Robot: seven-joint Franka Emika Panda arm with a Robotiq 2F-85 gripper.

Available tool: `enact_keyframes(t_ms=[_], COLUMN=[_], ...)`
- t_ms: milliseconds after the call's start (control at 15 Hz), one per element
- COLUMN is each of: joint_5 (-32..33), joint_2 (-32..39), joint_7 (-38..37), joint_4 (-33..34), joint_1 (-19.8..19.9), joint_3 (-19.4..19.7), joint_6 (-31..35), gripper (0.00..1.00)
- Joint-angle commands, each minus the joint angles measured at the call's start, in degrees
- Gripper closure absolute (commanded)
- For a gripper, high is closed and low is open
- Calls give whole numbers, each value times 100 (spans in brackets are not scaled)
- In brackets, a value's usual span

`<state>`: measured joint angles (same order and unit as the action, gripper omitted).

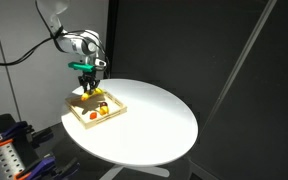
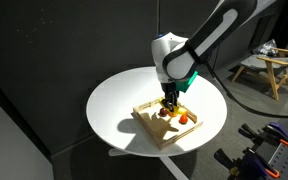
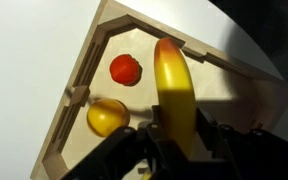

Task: Remove the banana from the box

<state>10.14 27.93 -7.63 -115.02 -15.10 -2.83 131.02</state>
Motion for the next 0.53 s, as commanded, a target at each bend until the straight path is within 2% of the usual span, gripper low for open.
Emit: enact_keyframes(t_ms=[0, 467], joint_5=[35, -22], joint_2=[-623, -1338], joint_7=[217, 524], joint_4=[-510, -1108], joint_1=[237, 665], joint_3=[-47, -20], joint_6=[-83, 20], gripper=[86, 86])
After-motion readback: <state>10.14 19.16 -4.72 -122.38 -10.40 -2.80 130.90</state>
